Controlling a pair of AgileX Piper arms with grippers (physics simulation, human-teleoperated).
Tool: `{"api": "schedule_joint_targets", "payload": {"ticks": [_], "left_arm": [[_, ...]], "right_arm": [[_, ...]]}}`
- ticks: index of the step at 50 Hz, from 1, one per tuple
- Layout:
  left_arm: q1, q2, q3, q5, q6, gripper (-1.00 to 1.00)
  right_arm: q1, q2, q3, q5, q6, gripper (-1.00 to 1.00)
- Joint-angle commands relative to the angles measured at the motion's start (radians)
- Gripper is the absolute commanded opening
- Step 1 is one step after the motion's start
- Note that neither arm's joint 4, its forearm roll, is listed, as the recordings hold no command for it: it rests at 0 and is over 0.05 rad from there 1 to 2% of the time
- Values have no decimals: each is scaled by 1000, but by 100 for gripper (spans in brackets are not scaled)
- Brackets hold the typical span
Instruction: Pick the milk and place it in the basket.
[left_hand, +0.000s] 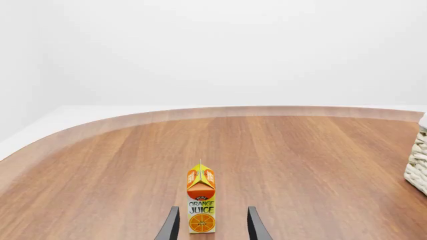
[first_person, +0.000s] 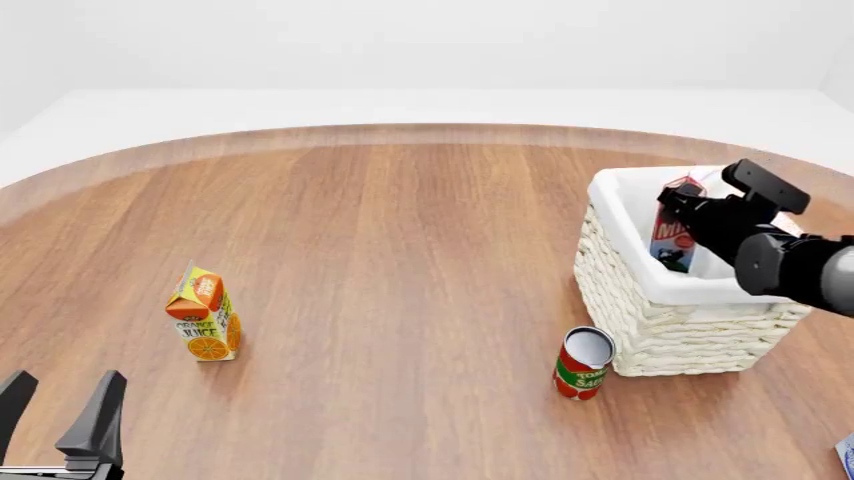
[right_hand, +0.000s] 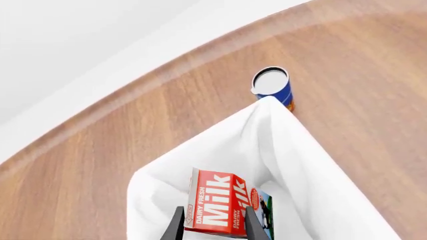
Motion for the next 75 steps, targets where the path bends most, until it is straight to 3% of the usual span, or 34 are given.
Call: {"api": "schedule_joint_targets", "payload": {"ticks": [1,25,26,58,75], "left_arm": [[0,0,0,0,0,100],[0,0,0,0,0,100],[0,0,0,0,0,100],[0,0,0,0,0,100],[0,0,0,0,0,100]], "right_arm": [[0,4,-24,-8,27,-100],[-8,-4,-11,-14,34,-100],[-6,1,-7,-20,57,100],[16,-9,-8,-16,65,100],[79,-155,-46,-20,-98,100]]}}
